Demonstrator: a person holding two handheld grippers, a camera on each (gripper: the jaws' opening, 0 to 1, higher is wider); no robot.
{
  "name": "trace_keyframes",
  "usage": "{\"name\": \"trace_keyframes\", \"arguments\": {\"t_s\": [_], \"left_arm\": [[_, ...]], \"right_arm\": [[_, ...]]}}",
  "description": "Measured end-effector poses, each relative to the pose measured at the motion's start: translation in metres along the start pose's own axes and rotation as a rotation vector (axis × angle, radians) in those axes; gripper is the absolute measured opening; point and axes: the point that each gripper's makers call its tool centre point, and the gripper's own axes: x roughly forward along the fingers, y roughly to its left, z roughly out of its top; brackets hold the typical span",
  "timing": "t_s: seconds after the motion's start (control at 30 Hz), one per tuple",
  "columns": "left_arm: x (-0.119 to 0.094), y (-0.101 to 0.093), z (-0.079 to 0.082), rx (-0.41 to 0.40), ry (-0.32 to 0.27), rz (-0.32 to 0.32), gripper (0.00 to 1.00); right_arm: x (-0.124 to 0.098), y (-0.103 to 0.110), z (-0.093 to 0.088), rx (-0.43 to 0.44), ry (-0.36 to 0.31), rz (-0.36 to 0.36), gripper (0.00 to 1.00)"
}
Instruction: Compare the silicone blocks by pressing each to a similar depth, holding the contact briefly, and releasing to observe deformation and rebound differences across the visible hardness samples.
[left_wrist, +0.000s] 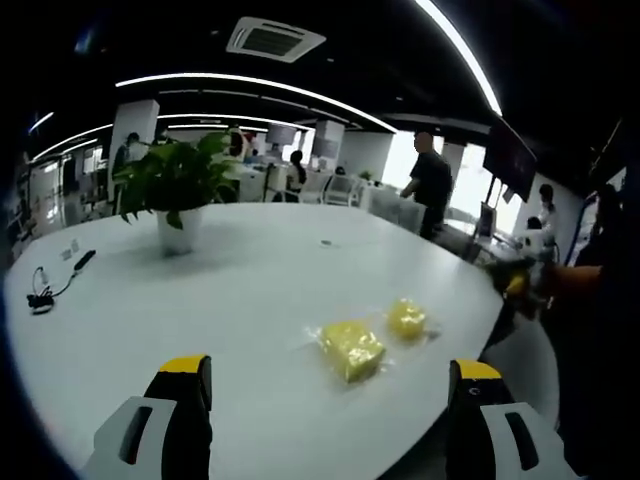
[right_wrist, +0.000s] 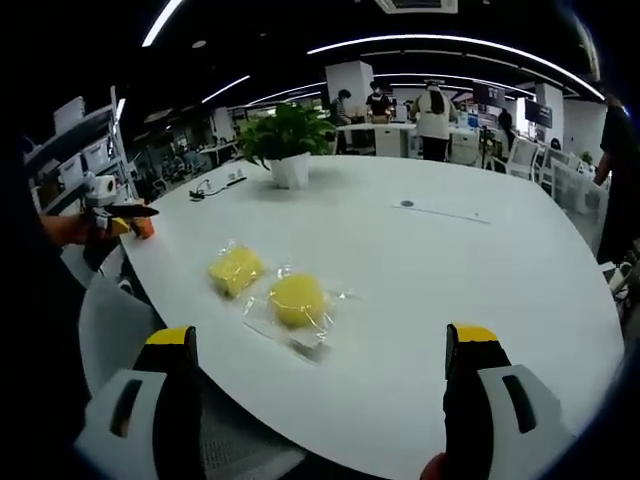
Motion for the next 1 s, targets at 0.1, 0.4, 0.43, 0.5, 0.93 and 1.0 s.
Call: {"name": "trace_keyframes", "arguments": {"t_s": [0.1, 0.4, 0.43, 0.5, 0.93, 1.0], "left_arm": [[-0.003, -0.004, 0.006, -0.008, -0.012, 0.006, 1.00], [0.003, -0.004, 0.022, -0.021, -0.013, 0.014, 1.00], [0.003, -0.003, 0.024, -0.021, -0.015, 0.016, 1.00], [0.004, -0.004, 0.024, -0.023, -0.016, 0.014, 1.00], [0.052, -0.004, 0.016, -0.114, 0.034, -0.024, 0.99], [0.063, -0.005, 0.013, -0.122, 0.045, -0.037, 0.97]], "right_arm": [[0.000, -0.001, 0.000, 0.001, 0.003, 0.000, 0.97], [0.003, -0.006, 0.015, 0.023, -0.023, 0.026, 0.97], [0.003, -0.005, 0.018, 0.025, -0.026, 0.028, 0.97], [0.004, -0.004, 0.019, 0.013, -0.025, 0.031, 0.97], [0.009, -0.001, 0.007, 0.000, -0.006, 0.052, 0.97], [0.012, 0.002, 0.004, -0.007, 0.000, 0.056, 0.97]]}}
